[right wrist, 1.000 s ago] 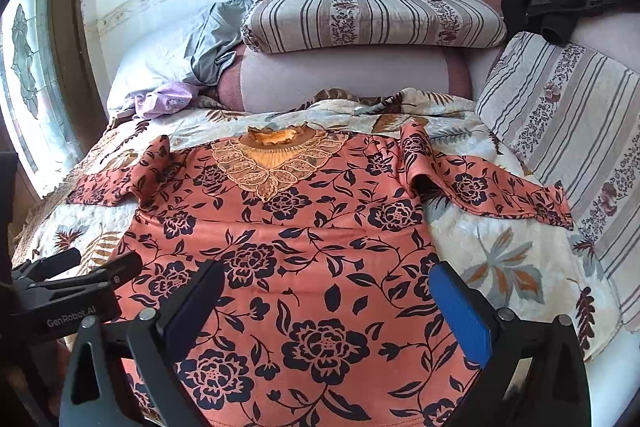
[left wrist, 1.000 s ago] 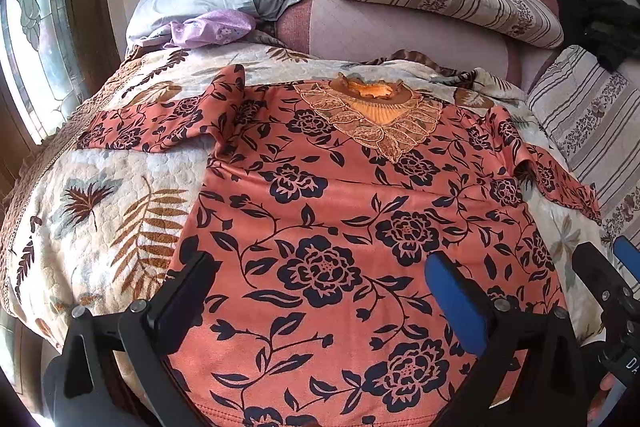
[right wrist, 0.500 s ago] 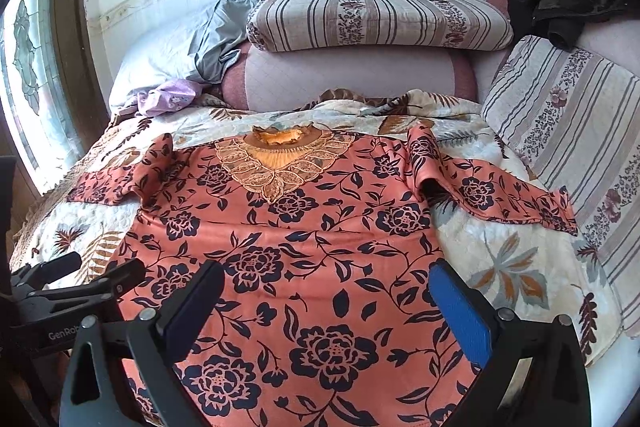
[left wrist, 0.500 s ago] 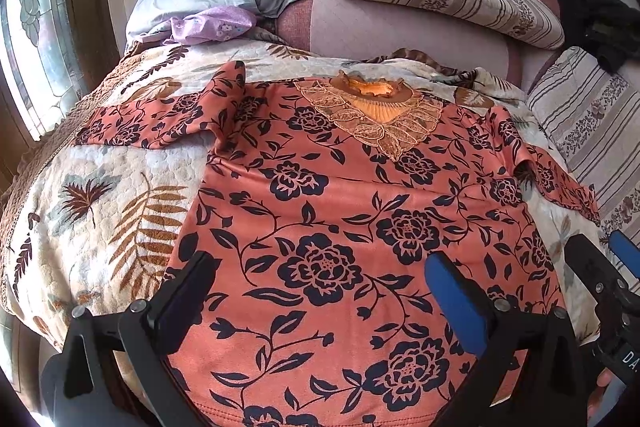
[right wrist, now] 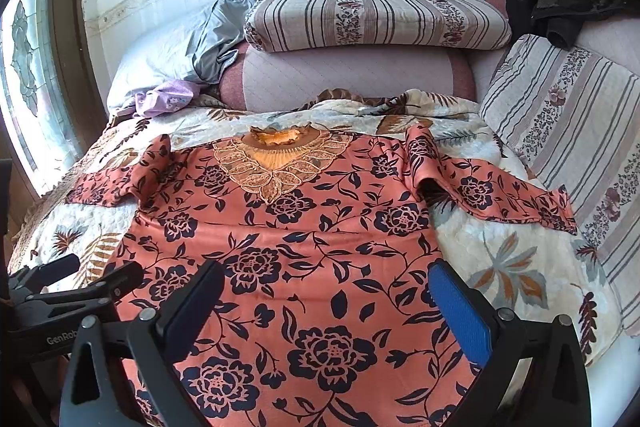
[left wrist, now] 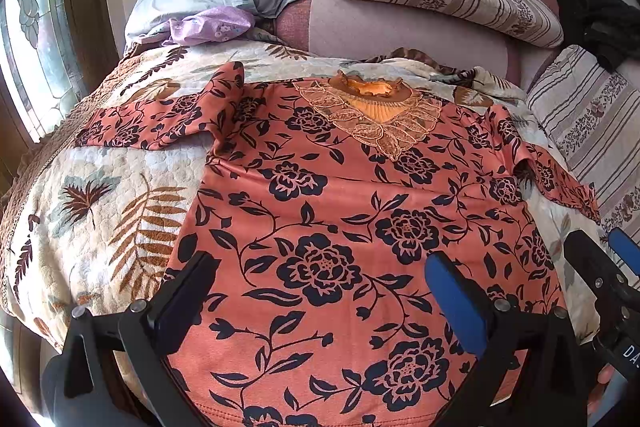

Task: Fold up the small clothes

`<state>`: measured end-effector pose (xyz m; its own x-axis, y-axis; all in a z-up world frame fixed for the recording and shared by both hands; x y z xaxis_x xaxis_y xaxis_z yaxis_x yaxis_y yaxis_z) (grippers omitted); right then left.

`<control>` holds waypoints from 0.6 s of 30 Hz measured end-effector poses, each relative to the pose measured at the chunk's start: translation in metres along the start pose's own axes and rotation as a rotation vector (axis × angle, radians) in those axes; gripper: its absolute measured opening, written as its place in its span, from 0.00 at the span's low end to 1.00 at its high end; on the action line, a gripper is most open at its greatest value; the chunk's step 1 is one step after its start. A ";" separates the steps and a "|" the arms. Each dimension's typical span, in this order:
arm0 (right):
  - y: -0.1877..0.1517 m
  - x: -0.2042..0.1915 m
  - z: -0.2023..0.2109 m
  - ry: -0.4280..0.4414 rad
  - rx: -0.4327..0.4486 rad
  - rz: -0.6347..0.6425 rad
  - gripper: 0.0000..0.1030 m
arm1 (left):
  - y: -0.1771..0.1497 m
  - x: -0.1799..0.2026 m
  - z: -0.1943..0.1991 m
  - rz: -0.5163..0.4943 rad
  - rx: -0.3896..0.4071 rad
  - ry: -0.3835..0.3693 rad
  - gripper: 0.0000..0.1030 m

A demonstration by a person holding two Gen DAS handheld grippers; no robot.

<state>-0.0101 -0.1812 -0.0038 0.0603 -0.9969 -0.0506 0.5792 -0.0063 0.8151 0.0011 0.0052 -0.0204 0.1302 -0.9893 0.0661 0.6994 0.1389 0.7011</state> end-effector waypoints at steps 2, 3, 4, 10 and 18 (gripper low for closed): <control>0.000 0.000 0.000 -0.002 0.000 0.001 1.00 | 0.000 0.000 0.000 0.000 -0.001 0.000 1.00; 0.000 0.000 -0.001 -0.003 0.000 0.002 1.00 | 0.000 0.000 0.000 0.000 -0.002 0.001 1.00; 0.000 0.000 -0.001 -0.001 -0.002 0.002 1.00 | 0.001 0.000 0.000 0.001 -0.002 0.000 1.00; -0.002 -0.002 -0.003 -0.001 -0.011 0.003 1.00 | 0.001 0.001 -0.002 -0.003 -0.001 0.000 1.00; -0.003 -0.003 -0.005 -0.002 -0.016 0.007 1.00 | 0.001 0.000 -0.002 -0.001 0.003 -0.001 1.00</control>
Point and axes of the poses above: each gripper's, at about its wrist camera, not at the fingertips, and z roughly against the way its jaws point, x to its right, y to its top, the point moved 1 cm from there along -z, roughly the way its jaws point, and after that the axes turned 5 degrees about x, right-handed, at the moved point
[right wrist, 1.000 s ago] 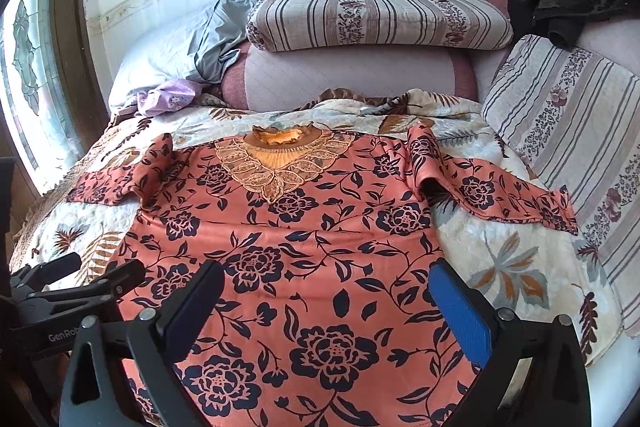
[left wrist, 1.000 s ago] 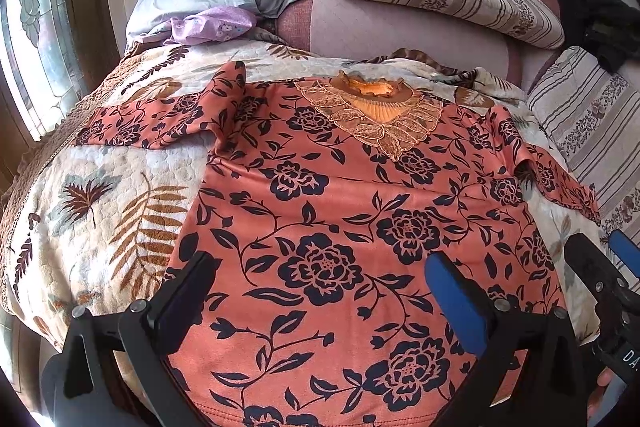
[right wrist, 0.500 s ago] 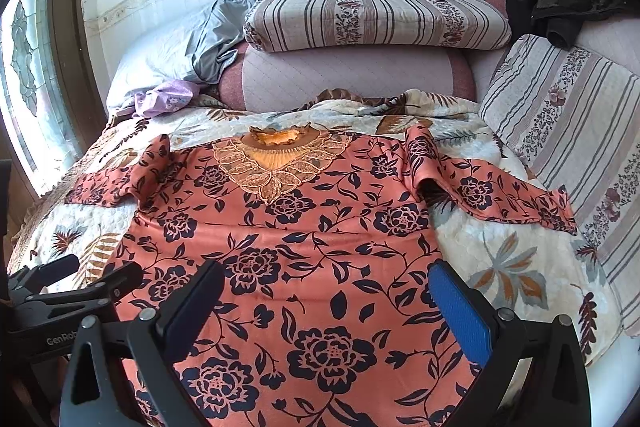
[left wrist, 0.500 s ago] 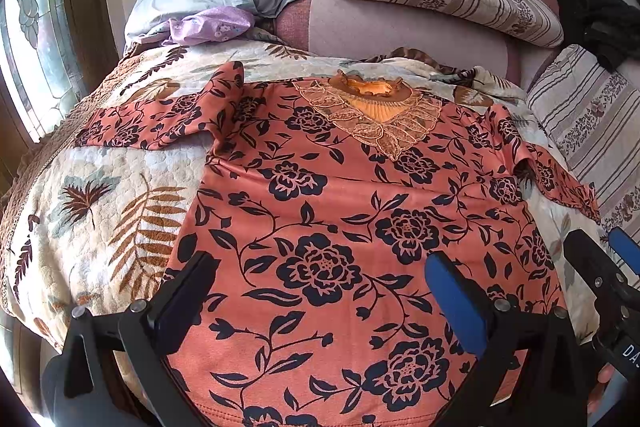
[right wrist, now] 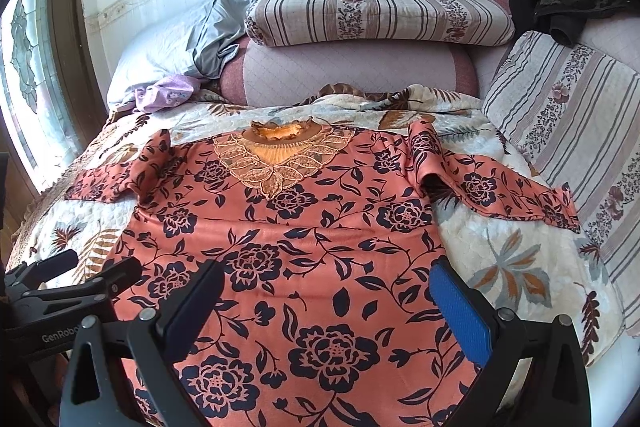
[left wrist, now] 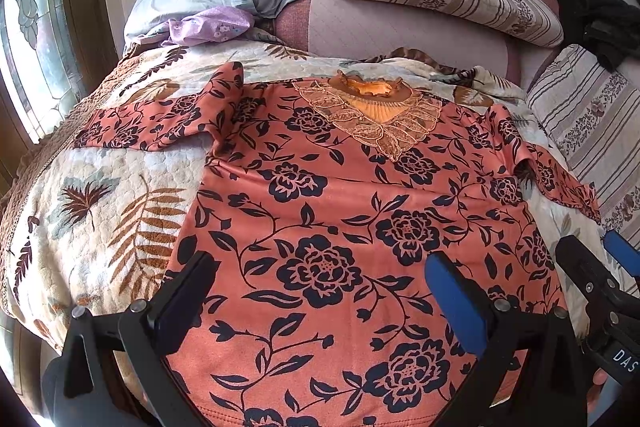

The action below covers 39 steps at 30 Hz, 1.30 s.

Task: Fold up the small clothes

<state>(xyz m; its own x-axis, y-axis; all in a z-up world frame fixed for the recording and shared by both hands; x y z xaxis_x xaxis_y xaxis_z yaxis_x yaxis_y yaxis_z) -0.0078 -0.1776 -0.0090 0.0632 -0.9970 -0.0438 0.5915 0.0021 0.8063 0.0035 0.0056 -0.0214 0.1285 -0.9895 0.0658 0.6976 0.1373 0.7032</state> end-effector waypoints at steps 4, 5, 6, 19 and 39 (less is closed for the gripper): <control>-0.001 -0.002 0.000 -0.004 -0.003 0.007 1.00 | 0.000 -0.002 -0.002 0.005 -0.003 0.001 1.00; 0.000 -0.002 -0.001 -0.006 0.000 0.006 1.00 | 0.000 -0.002 -0.002 0.003 -0.004 0.003 1.00; -0.001 -0.002 -0.002 -0.004 -0.001 0.004 1.00 | 0.000 -0.002 -0.002 0.003 -0.004 0.003 1.00; -0.003 0.001 -0.005 -0.006 -0.008 0.000 1.00 | -0.001 0.002 -0.001 -0.008 -0.001 0.002 1.00; -0.003 0.074 -0.024 0.123 -0.062 -0.266 1.00 | 0.001 -0.024 -0.019 0.016 -0.020 0.021 1.00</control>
Point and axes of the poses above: each gripper's, at about its wrist camera, not at the fingertips, and z roughly against the way its jaws point, x to its right, y to its top, the point moved 1 cm from there along -z, roughly the way its jaws point, and after that the axes turned 5 degrees about x, right-handed, at the moved point
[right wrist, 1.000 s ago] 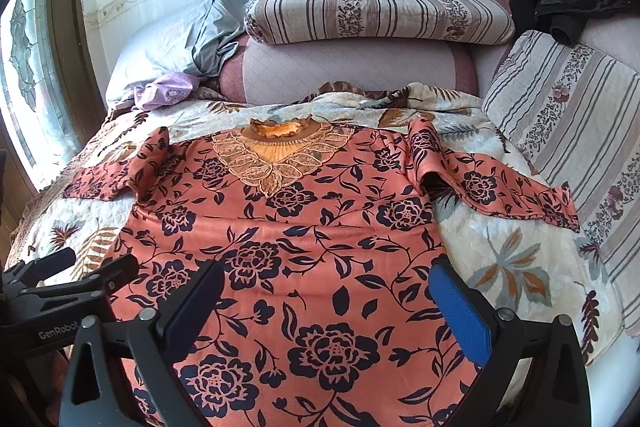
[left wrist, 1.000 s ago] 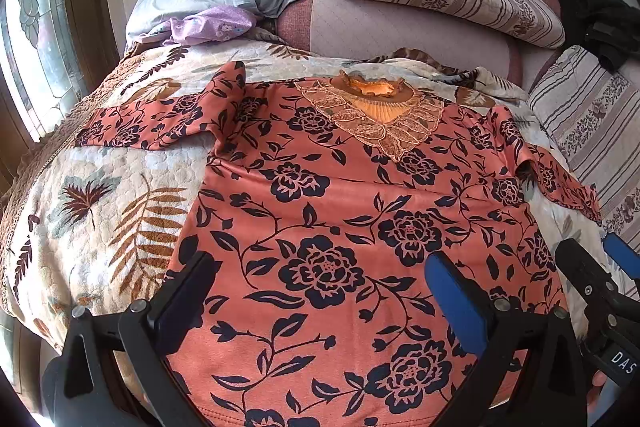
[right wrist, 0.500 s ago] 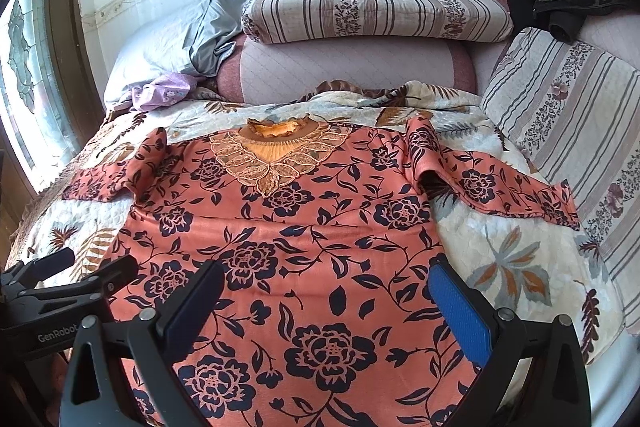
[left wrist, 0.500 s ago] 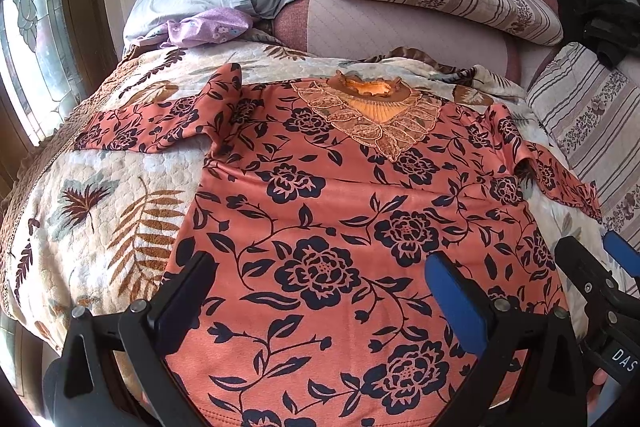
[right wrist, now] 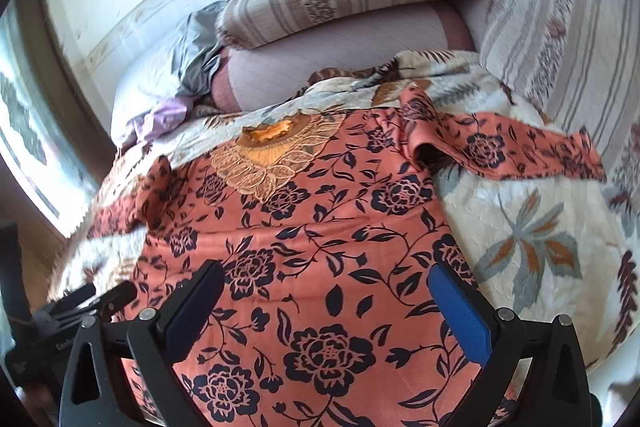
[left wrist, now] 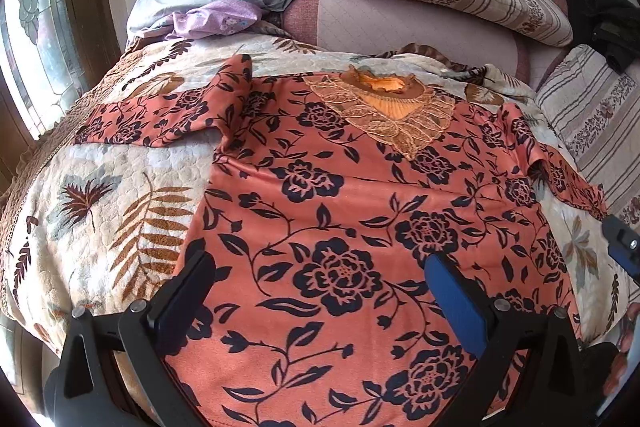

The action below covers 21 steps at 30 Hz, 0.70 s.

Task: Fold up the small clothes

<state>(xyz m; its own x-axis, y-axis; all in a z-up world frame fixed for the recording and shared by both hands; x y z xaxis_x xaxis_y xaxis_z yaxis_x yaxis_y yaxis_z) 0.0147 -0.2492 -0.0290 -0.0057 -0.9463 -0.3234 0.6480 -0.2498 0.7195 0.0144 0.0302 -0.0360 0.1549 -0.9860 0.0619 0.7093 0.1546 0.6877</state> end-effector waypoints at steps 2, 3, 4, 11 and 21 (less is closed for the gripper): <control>0.012 0.048 -0.006 0.013 -0.013 -0.139 1.00 | 0.000 -0.019 -0.011 0.029 -0.014 0.021 1.00; 0.018 0.077 -0.009 0.001 -0.008 -0.218 1.00 | 0.000 -0.030 -0.017 0.046 -0.025 0.034 1.00; 0.022 0.110 -0.012 -0.010 -0.001 -0.311 1.00 | 0.001 -0.042 -0.023 0.064 -0.034 0.050 1.00; 0.032 0.313 -0.046 -0.011 0.056 -0.908 0.79 | 0.005 -0.105 -0.057 0.137 -0.063 0.158 1.00; 0.074 0.397 -0.094 -0.174 0.105 -1.035 0.29 | 0.016 -0.146 -0.076 0.227 -0.025 0.191 1.00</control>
Point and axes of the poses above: each gripper's, at about its wrist camera, not at the fingertips, and z roughly against the way its jaws point, x to its right, y to its top, the point moved 1 cm from there along -z, roughly the way its jaws point, and after that the axes turned 5 degrees about x, right-handed, at the moved point
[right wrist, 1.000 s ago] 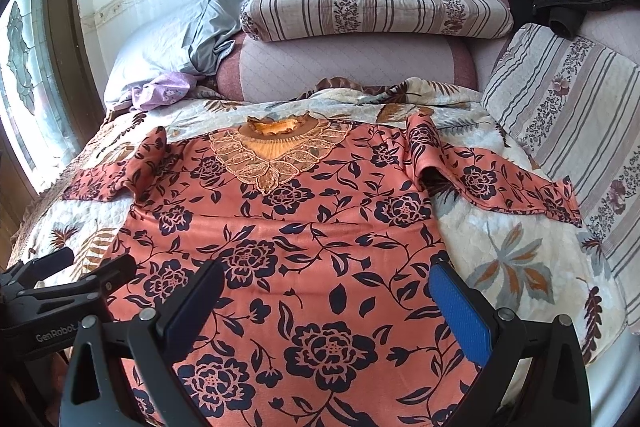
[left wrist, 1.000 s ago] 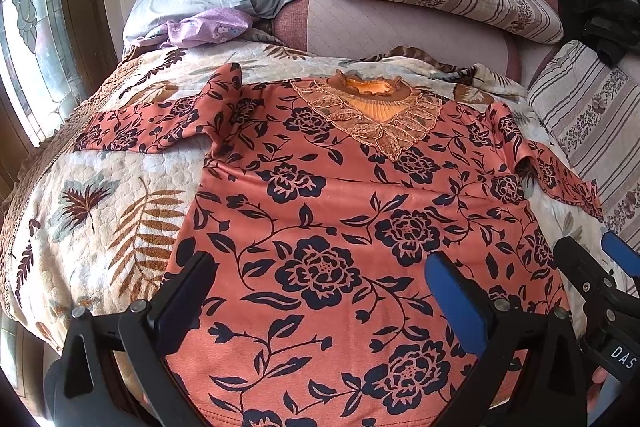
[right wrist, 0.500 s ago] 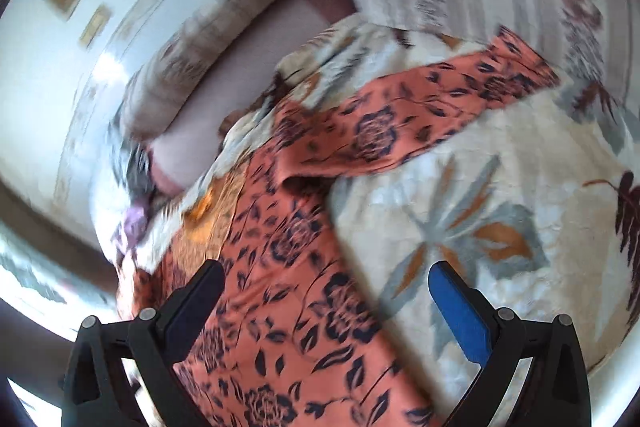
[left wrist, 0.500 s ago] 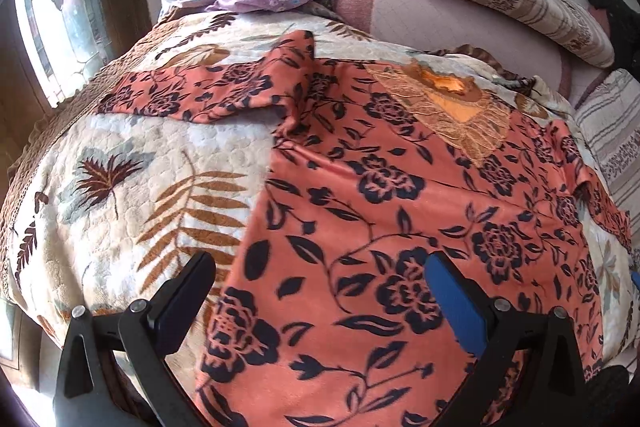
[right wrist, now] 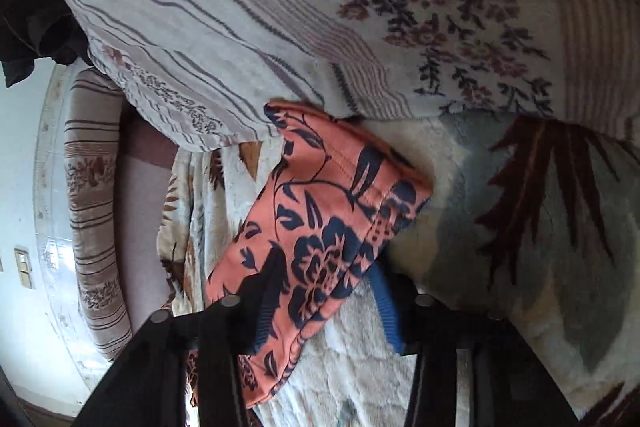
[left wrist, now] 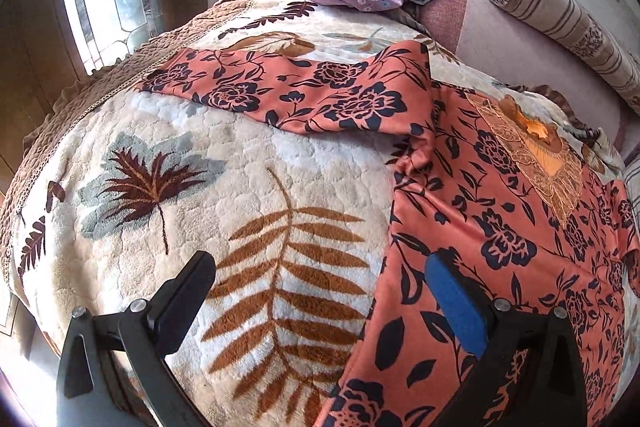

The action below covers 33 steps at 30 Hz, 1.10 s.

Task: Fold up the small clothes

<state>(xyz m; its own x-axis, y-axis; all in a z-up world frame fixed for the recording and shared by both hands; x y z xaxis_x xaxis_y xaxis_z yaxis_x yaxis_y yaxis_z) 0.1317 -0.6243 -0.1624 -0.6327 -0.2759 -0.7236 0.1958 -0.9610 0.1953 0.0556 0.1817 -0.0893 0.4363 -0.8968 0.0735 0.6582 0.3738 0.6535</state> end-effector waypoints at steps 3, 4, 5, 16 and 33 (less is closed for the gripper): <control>0.009 -0.016 -0.009 -0.108 0.021 0.099 0.11 | -0.002 -0.008 -0.006 0.005 0.004 0.001 1.00; 0.009 -0.027 -0.007 -0.134 0.035 0.160 0.10 | -0.004 -0.012 -0.008 0.004 0.008 0.004 1.00; 0.006 -0.045 0.000 -0.154 0.064 0.245 0.10 | -0.006 -0.016 -0.009 0.007 0.010 0.005 1.00; -0.186 -0.358 0.148 0.468 0.178 0.893 0.10 | 0.002 -0.057 -0.003 0.236 0.038 -0.094 1.00; -0.173 -0.143 -0.014 -0.167 -0.043 0.750 0.92 | 0.002 -0.054 -0.003 0.239 0.036 -0.106 1.00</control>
<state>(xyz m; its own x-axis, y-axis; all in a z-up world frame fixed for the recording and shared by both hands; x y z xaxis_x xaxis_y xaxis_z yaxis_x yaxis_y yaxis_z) 0.1992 -0.4180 -0.1019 -0.4233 -0.8559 -0.2970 0.6439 -0.5148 0.5660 0.0350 0.2314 -0.0945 0.5085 -0.8047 0.3064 0.5214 0.5709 0.6342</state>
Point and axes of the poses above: each gripper's, at about its wrist camera, not at the fingertips, and z roughly against the way its jaws point, x to its right, y to its top, the point moved 1 cm from there along -z, roughly the way its jaws point, and after that the axes turned 5 degrees about x, right-handed, at the moved point
